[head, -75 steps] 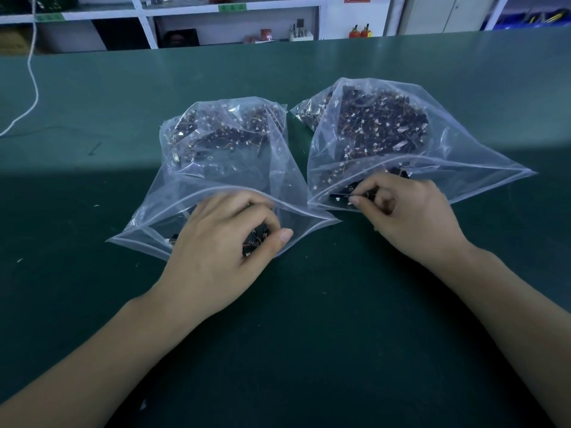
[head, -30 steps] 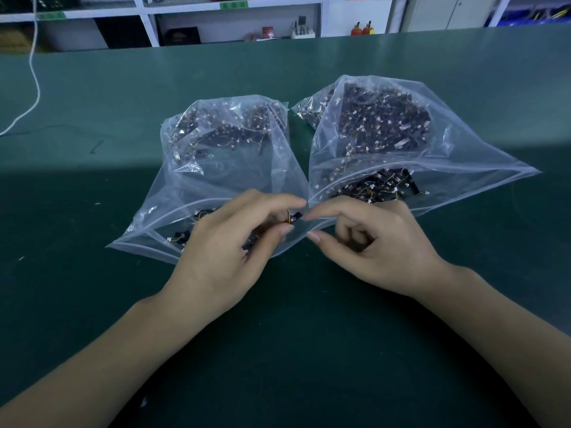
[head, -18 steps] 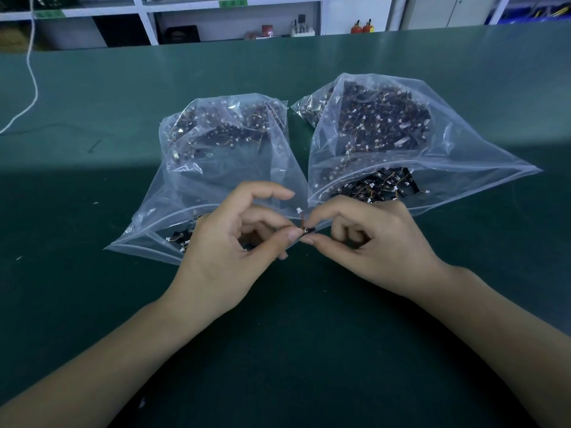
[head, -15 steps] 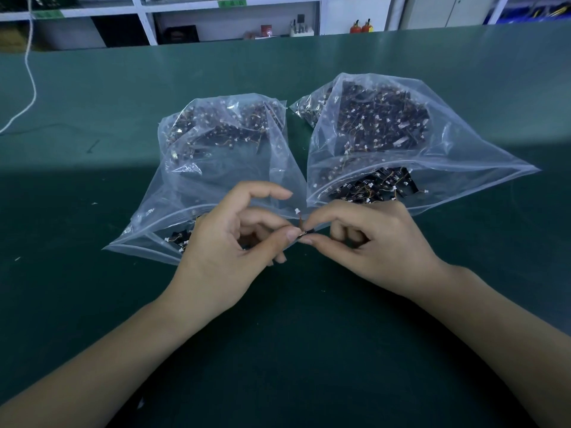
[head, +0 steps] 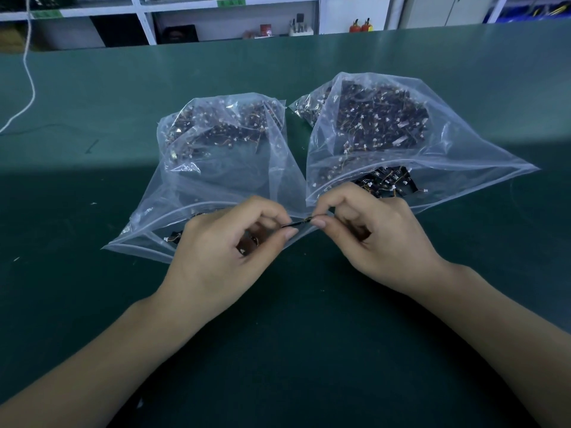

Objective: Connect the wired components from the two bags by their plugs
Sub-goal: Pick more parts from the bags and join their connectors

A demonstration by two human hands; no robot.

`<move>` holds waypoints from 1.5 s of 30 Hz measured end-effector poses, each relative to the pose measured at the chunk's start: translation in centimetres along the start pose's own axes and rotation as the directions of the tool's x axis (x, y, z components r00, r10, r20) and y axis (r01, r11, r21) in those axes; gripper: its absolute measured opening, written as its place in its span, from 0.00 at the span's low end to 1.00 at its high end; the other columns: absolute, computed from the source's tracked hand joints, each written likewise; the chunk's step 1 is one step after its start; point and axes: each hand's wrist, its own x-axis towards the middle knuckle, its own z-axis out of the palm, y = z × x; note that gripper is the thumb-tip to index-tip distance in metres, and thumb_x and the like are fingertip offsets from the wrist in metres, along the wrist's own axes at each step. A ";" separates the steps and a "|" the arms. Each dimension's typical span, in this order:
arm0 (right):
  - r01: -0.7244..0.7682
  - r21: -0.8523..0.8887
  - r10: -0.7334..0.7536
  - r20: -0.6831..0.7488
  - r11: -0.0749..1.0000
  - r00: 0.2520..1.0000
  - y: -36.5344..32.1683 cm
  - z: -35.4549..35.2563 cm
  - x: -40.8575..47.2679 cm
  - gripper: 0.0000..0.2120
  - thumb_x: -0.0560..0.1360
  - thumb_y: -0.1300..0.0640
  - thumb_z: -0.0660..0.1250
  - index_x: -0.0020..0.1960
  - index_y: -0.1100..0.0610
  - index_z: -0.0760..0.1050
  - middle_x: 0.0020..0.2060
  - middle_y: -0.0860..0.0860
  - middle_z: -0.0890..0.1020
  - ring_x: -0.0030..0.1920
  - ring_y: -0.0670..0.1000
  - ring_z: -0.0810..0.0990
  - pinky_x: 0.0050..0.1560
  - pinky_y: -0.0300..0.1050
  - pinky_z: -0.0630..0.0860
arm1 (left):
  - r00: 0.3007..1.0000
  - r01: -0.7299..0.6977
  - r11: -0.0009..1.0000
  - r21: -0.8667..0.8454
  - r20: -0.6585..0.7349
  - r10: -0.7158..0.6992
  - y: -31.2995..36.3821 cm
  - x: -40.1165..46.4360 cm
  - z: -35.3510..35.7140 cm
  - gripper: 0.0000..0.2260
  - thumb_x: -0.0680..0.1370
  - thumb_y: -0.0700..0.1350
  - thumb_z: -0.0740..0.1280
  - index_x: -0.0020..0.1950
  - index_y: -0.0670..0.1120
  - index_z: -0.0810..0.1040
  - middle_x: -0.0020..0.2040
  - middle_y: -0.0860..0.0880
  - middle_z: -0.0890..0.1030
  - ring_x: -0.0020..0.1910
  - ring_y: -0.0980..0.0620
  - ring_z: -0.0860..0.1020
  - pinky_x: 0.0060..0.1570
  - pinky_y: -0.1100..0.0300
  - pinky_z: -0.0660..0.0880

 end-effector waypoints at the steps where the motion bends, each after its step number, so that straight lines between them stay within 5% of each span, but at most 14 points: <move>1: 0.002 0.005 -0.002 0.005 1.000 1.000 0.0 0.0 0.0 0.05 0.85 0.51 0.67 0.53 0.52 0.77 0.27 0.42 0.64 0.27 0.47 0.65 0.34 0.36 0.62 | 1.000 -0.014 1.000 0.014 -0.003 0.014 -0.1 0.0 0.0 0.04 0.81 0.47 0.75 0.53 0.49 0.83 0.46 0.58 0.84 0.42 0.58 0.84 0.38 0.61 0.79; 15: 0.015 0.035 -0.016 0.031 0.999 0.999 0.0 0.1 0.0 0.08 0.85 0.52 0.66 0.53 0.56 0.78 0.26 0.45 0.70 0.26 0.50 0.69 0.30 0.48 0.70 | 0.998 -0.058 0.998 0.031 0.033 0.057 -0.4 0.1 -0.3 0.00 0.82 0.44 0.73 0.52 0.49 0.84 0.44 0.57 0.83 0.43 0.54 0.83 0.36 0.59 0.78; 27: -0.003 0.056 0.002 0.021 0.998 1.000 0.2 0.1 0.0 0.08 0.84 0.51 0.67 0.53 0.57 0.80 0.26 0.46 0.71 0.26 0.49 0.70 0.31 0.40 0.67 | 0.998 -0.047 0.998 0.032 0.053 0.046 -0.5 0.0 -0.2 0.02 0.82 0.44 0.73 0.52 0.51 0.82 0.45 0.58 0.82 0.42 0.54 0.83 0.36 0.59 0.78; 35: 0.005 0.065 -0.011 0.090 0.998 0.996 0.7 0.0 0.0 0.09 0.84 0.50 0.67 0.54 0.55 0.79 0.26 0.49 0.73 0.26 0.51 0.72 0.30 0.48 0.71 | 0.997 -0.033 0.996 0.080 0.079 0.026 -0.5 -0.1 -0.3 0.01 0.81 0.46 0.74 0.51 0.50 0.83 0.44 0.60 0.82 0.41 0.54 0.83 0.35 0.55 0.79; 39: 0.018 -0.015 -0.017 0.068 1.000 0.998 1.4 -0.6 0.1 0.08 0.84 0.50 0.68 0.53 0.55 0.80 0.26 0.48 0.73 0.26 0.49 0.72 0.31 0.51 0.73 | 1.000 -0.029 0.991 0.129 0.011 0.027 0.0 0.2 -0.6 0.07 0.82 0.52 0.73 0.55 0.50 0.85 0.47 0.61 0.85 0.46 0.57 0.85 0.43 0.52 0.82; 45: -0.150 -0.014 0.150 -0.033 0.989 0.988 3.3 -1.3 0.4 0.05 0.82 0.53 0.71 0.50 0.54 0.81 0.32 0.46 0.79 0.28 0.48 0.72 0.34 0.39 0.68 | 0.993 -0.111 0.964 0.243 -0.007 0.116 -0.7 0.9 -1.5 0.13 0.84 0.47 0.70 0.42 0.44 0.85 0.43 0.54 0.86 0.58 0.53 0.85 0.62 0.50 0.78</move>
